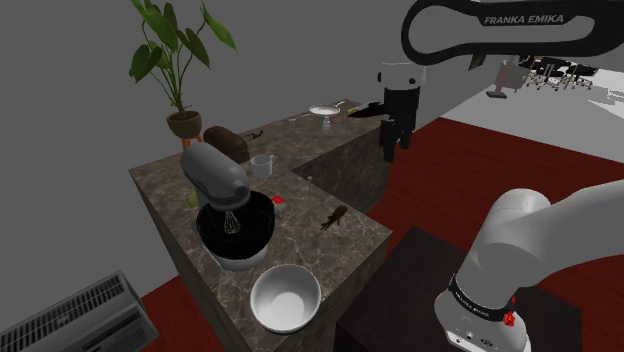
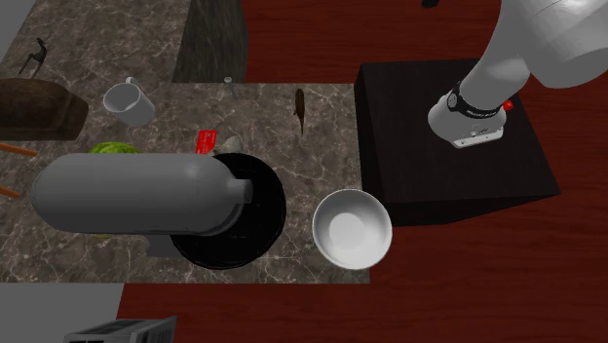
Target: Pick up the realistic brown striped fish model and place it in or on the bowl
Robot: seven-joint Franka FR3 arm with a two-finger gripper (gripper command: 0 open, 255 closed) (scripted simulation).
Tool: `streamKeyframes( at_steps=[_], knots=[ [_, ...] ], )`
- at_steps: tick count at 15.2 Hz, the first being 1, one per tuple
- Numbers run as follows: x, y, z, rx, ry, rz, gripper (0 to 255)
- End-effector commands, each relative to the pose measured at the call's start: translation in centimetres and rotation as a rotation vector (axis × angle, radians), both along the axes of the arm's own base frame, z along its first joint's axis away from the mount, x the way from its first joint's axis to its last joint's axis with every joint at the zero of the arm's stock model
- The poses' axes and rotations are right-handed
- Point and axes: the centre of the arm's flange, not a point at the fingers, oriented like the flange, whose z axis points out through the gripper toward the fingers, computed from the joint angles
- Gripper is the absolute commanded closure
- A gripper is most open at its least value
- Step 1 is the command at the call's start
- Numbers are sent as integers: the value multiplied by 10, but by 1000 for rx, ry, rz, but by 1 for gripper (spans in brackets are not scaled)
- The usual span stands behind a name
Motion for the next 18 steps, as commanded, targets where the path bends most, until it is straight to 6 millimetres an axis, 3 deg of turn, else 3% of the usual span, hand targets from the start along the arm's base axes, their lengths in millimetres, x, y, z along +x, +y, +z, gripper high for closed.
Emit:
streamKeyframes(
  at_steps=[1,10,18],
  knots=[
    [0,0,0,0,0,0,0],
    [54,-19,-99,-29,-2,492,0],
    [105,-15,-186,-55,-5,929,0]
  ],
)
